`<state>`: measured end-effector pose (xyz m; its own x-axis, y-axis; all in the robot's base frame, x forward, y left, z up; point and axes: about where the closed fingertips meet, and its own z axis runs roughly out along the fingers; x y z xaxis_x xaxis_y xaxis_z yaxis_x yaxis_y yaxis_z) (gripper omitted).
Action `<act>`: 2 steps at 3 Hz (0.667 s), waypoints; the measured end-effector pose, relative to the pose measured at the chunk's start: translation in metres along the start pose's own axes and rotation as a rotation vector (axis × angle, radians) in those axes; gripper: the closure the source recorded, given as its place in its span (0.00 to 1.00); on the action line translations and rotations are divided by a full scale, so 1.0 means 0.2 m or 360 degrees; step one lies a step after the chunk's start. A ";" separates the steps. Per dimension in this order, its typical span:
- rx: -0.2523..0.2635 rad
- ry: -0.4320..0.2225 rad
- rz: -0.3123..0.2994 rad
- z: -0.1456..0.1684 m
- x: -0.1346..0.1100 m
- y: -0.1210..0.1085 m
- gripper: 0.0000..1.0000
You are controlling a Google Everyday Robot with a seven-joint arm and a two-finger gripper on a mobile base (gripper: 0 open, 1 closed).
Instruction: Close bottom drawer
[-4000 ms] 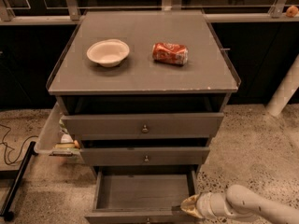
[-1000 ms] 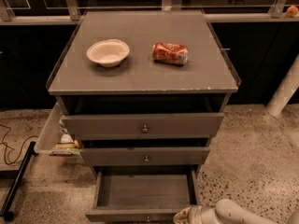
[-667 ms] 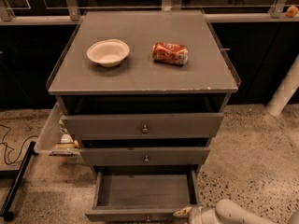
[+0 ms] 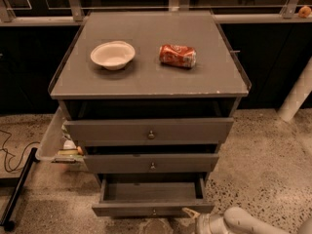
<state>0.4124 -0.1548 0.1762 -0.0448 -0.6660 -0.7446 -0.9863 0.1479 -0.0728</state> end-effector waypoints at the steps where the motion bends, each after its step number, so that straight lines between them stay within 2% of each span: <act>1: 0.0014 -0.0028 -0.0092 0.07 -0.07 -0.19 0.42; 2: 0.0052 0.0044 -0.0193 0.13 -0.10 -0.51 0.66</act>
Offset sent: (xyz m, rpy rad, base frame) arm 0.1907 0.0182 0.0073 -0.1272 -0.1779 0.0787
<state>0.5178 -0.1383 0.1807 0.0694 -0.7004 -0.7104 -0.9791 0.0886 -0.1830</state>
